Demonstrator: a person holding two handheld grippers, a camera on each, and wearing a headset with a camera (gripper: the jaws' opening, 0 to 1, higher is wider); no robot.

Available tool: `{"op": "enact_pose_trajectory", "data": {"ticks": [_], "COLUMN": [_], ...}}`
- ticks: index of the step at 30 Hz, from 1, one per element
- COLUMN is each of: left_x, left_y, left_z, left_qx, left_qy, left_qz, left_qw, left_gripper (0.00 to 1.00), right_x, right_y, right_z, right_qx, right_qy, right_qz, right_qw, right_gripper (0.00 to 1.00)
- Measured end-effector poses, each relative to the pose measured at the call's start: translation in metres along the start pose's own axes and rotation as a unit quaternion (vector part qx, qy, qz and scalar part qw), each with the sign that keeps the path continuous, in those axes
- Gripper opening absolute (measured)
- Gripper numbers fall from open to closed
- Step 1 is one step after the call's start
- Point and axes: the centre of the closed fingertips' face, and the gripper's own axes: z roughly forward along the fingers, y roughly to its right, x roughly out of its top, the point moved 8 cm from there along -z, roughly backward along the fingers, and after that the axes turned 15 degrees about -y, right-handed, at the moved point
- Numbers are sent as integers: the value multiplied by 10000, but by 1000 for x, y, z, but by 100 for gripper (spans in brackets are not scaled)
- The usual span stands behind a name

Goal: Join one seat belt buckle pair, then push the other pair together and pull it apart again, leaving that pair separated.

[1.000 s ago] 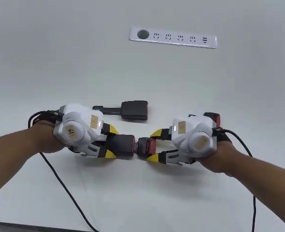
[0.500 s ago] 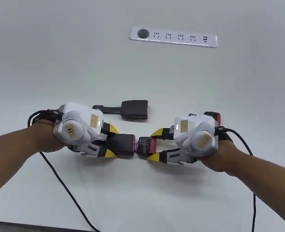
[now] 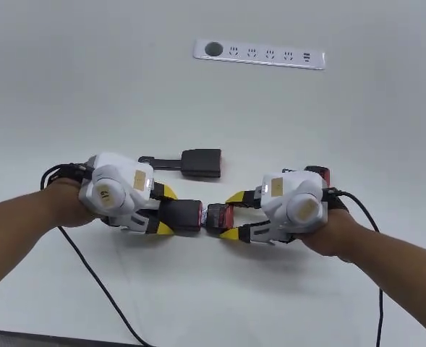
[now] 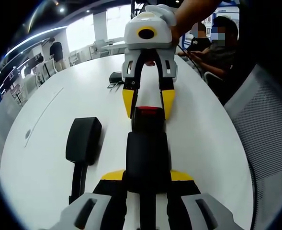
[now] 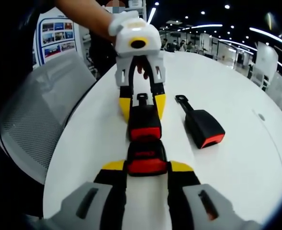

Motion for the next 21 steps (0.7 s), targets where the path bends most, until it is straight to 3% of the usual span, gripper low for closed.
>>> {"op": "enact_pose_trajectory", "data": {"ticks": [3,7,12,14,16,18,21], "left_x": [0,0,4,1,3,4,5], "left_y": [1,2,3,2,5,7,5], "left_z": [0,0,-1,-2,-2,-5,-12], "left_qx": [25,36,101,371,432,427,531], "left_qy": [34,46,-111,-243,-219,29,74], "left_qz": [-7,-63,-186,-380,-529,-517,-645], "left_qw": [10000,10000,9997,9983,9974,9977,9965], "left_gripper": [33,33,36,40,49,65,64], "right_x": [0,2,4,10,12,11,8], "right_y": [0,-1,-4,-6,-1,0,4], "right_z": [1,1,1,-1,-6,-12,-22], "right_qx": [100,32,-55,46,-184,-237,-375], "right_qy": [18,-44,-126,108,254,221,315], "right_qz": [127,0,5,368,425,451,522], "right_qw": [9999,10000,9999,9993,9986,9985,9974], "right_gripper": [32,34,36,50,64,68,68]}}
